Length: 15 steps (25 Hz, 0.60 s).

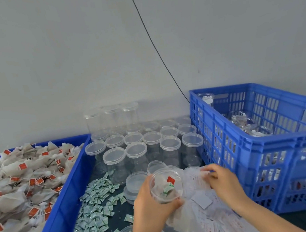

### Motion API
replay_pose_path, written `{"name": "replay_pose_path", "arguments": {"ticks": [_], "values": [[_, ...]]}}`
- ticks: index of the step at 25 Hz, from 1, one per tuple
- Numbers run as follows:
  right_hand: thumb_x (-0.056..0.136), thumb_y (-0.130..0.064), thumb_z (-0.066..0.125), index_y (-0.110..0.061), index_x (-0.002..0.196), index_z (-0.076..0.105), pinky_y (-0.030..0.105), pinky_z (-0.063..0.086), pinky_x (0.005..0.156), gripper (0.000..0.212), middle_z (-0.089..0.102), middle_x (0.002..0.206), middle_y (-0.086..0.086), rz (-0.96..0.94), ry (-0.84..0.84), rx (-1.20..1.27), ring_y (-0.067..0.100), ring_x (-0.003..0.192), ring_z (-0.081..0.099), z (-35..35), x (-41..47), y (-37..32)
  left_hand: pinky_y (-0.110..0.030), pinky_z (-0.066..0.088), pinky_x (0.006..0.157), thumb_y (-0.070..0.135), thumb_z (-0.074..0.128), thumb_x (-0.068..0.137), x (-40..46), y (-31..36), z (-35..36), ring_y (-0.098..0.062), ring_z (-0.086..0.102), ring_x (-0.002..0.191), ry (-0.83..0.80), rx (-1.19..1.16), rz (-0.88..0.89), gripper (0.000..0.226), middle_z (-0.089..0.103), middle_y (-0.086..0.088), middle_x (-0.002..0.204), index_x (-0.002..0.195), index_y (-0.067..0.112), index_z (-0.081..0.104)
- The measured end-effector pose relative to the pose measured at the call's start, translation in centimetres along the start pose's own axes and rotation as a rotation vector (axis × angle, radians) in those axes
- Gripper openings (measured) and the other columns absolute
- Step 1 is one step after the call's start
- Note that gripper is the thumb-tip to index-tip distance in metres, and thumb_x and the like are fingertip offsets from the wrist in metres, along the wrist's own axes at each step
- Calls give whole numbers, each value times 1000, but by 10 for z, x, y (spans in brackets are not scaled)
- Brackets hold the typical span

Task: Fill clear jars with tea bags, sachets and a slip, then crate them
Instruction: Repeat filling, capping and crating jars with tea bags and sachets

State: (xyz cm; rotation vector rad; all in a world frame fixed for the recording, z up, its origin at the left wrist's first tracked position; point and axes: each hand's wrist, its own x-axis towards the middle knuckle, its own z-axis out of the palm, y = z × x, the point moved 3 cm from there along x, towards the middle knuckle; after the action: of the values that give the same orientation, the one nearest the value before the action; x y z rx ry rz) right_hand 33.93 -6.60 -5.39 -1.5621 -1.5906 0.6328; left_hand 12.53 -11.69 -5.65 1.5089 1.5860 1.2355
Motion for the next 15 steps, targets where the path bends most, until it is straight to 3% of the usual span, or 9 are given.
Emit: {"name": "replay_pose_path", "arguments": {"ticks": [2,4,6,9,12,15], "values": [[90,-18,59,-24,84,66,15,50,61,11,71,80,-7,70,31,373,5,72,67,-7,-4,-28,-10,44,78,56,86,37,-5,5,-2,15,54,100,6,1,47,77,60,34,103,104,61,48],[85,-20,64,-28,79,69,12,49,64,11,70,78,-12,-17,-8,435,0,72,64,-8,-13,-55,-21,47,90,55,86,39,-7,11,-2,7,55,109,2,31,91,83,62,24,111,115,48,51],[82,-23,69,-35,72,70,9,43,74,16,67,88,-17,-143,-77,319,-6,86,59,-3,-23,-75,-27,47,95,53,85,41,-12,21,-5,3,54,113,-32,78,134,93,60,19,118,125,41,49],[79,-25,74,-44,71,66,20,34,95,22,54,109,-22,-254,-160,-44,-4,108,46,6,-26,-82,-27,39,106,52,88,45,-18,29,-6,-1,44,128,-81,159,180,112,48,17,135,141,34,35],[76,-23,76,-36,80,69,7,28,92,15,49,114,-22,-311,-266,-192,-4,109,45,13,-28,-85,-4,22,103,61,84,51,-28,39,-7,15,34,119,-86,300,219,100,33,40,117,127,56,18],[81,-27,72,-26,85,72,-3,25,83,5,52,113,-18,-358,-238,-211,-8,105,46,7,-32,-92,7,16,90,63,80,56,-30,56,-12,27,27,106,-114,427,215,69,22,50,103,98,78,26]]}}
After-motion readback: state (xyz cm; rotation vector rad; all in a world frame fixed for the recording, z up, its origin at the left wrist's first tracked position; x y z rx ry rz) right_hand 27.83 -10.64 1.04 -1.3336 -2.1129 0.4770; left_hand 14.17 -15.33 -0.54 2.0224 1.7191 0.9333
